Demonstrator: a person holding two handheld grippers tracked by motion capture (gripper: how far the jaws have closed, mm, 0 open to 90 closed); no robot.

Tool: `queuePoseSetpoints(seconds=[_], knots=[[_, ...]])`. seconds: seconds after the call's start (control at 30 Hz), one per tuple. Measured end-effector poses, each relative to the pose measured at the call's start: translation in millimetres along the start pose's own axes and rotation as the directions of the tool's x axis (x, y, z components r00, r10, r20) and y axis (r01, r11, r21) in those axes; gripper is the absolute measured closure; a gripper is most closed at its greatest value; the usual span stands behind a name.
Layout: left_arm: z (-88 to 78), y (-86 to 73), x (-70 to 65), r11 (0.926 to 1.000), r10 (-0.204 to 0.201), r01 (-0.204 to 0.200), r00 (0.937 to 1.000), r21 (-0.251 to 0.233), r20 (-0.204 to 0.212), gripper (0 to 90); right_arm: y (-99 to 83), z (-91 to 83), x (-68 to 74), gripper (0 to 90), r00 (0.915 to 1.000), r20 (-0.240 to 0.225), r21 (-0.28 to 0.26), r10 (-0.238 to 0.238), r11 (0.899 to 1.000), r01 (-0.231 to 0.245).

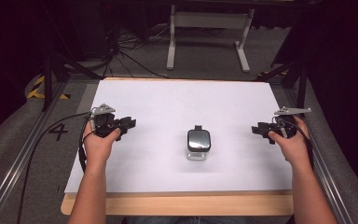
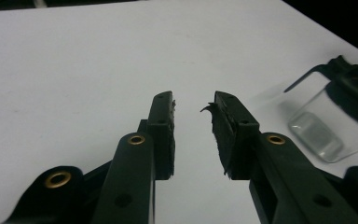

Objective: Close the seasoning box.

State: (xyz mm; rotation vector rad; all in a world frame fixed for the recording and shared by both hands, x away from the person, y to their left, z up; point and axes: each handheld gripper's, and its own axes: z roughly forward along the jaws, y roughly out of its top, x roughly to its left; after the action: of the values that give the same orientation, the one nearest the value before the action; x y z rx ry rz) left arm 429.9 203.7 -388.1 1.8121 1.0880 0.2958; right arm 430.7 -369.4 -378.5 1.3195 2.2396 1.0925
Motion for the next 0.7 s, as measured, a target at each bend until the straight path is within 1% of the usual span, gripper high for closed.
queuePoseSetpoints(seconds=[0.03,0.07,0.1,0.13,0.17,0.2,0.23,0.27,0.3,0.33,0.4,0.43,0.47,0.5,0.57,0.6,0.63,0.67,0.7], knots=[[1.5,-2.2,3.2,0.9999,-0.002,0.002,0.9999,0.012,-0.011,68.7,-2.0,2.8,-2.1,54.6,0.9999,0.005,0.004,0.009,1.000,-0.009],[1.5,-2.2,3.2,0.9999,-0.002,0.002,0.9999,0.012,-0.011,68.6,-2.0,2.8,-2.1,54.6,0.9999,0.005,0.004,0.009,1.000,-0.009],[3.2,-3.9,4.8,0.9999,-0.003,0.003,0.9998,0.016,-0.022,68.2,-8.8,12.4,-9.3,52.8,0.9992,0.037,0.017,0.018,1.000,-0.018],[5.8,-6.2,7.6,0.9993,0.007,-0.005,0.9988,0.038,-0.049,68.0,-11.2,15.6,-11.8,52.8,0.9987,0.048,0.023,0.019,1.000,-0.020],[5.8,-6.2,7.6,0.9993,0.007,-0.005,0.9988,0.038,-0.049,67.7,-11.2,15.6,-11.8,52.8,0.9987,0.048,0.023,0.019,1.000,-0.020],[9.9,-9.4,9.7,0.9982,0.016,-0.011,0.9969,0.059,-0.078,67.5,-15.7,20.4,-16.1,52.8,0.9978,0.061,0.036,0.026,0.999,-0.028],[9.9,-9.4,9.7,0.9982,0.016,-0.011,0.9969,0.059,-0.078,67.3,-17.4,22.1,-17.7,52.8,0.9974,0.069,0.033,0.023,0.999,-0.025],[14.1,-13.1,13.0,0.9967,0.028,-0.021,0.9960,0.079,-0.085,67.1,-19.8,23.7,-19.4,52.8,0.9970,0.072,0.031,0.028,0.999,-0.030],[14.1,-13.1,13.0,0.9967,0.028,-0.021,0.9960,0.079,-0.085,67.1,-19.8,23.7,-19.4,52.8,0.9970,0.072,0.031,0.028,0.999,-0.030],[20.3,-17.8,16.5,0.9957,0.024,-0.017,0.9969,0.092,-0.075,67.0,-23.5,26.8,-22.1,52.8,0.9969,0.072,0.029,0.032,0.999,-0.035],[26.9,-23.6,21.0,0.9935,0.024,-0.016,0.9972,0.113,-0.071,67.0,-27.1,30.3,-23.8,52.8,0.9964,0.078,0.028,0.032,0.999,-0.034],[26.9,-23.6,21.0,0.9935,0.024,-0.016,0.9972,0.113,-0.071,67.0,-27.1,30.3,-23.8,52.8,0.9964,0.078,0.028,0.032,0.999,-0.034],[30.0,-26.5,22.7,0.9917,0.018,-0.009,0.9972,0.128,-0.072,66.9,-31.5,34.8,-26.5,52.8,0.9960,0.087,0.036,0.020,0.999,-0.023],[31.6,-28.2,24.3,0.9912,0.021,-0.012,0.9973,0.132,-0.070,66.9,-31.5,34.8,-26.5,52.8,0.9960,0.087,0.036,0.020,0.999,-0.023],[33.1,-29.7,25.0,0.9909,0.006,0.002,0.9981,0.135,-0.061,66.1,-34.2,36.8,-28.0,52.8,0.9961,0.084,0.034,0.027,0.999,-0.030],[33.4,-29.8,24.8,0.9904,0.010,-0.002,0.9980,0.138,-0.062,65.9,-35.0,37.2,-28.5,52.8,0.9963,0.080,0.031,0.030,0.999,-0.032],[32.5,-28.6,25.3,0.9876,0.026,-0.016,0.9980,0.156,-0.058,65.4,-35.3,37.3,-28.5,52.6,0.9965,0.077,0.029,0.034,0.999,-0.036],[34.1,-29.3,24.4,0.9905,0.025,-0.017,0.9977,0.137,-0.062,65.2,-35.3,37.3,-28.4,52.3,0.9966,0.076,0.029,0.033,0.999,-0.035],[34.0,-28.9,23.5,0.9903,0.027,-0.019,0.9978,0.137,-0.061,65.1,-35.0,37.4,-27.8,52.1,0.9966,0.075,0.026,0.032,0.999,-0.034]])
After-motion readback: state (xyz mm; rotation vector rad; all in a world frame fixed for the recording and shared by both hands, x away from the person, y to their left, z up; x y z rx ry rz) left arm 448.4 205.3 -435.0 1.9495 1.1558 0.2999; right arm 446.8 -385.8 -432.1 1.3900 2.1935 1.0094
